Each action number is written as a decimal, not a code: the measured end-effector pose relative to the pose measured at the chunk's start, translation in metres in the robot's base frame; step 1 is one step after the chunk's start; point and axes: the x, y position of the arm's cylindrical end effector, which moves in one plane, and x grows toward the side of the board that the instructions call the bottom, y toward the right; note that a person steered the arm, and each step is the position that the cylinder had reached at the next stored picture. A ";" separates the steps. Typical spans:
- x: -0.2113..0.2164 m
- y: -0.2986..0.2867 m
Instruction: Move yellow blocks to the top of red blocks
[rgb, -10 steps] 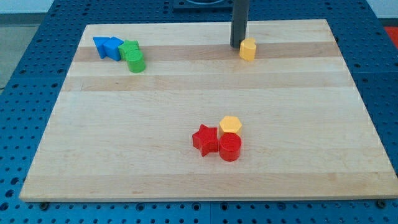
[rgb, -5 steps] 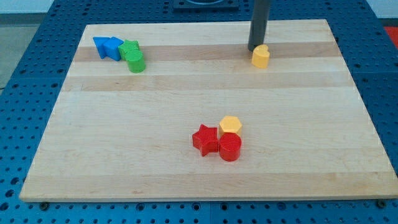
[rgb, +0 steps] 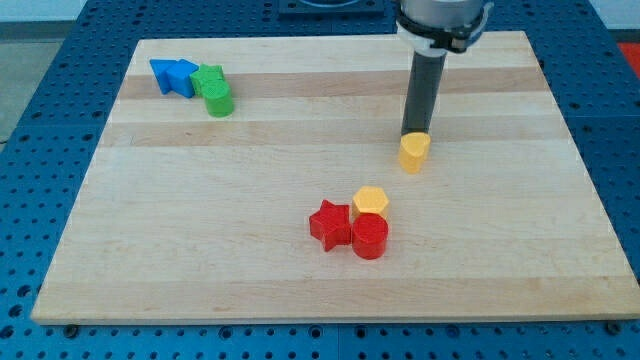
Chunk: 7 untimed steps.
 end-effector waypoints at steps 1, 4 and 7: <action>0.019 0.002; 0.049 0.001; 0.074 -0.002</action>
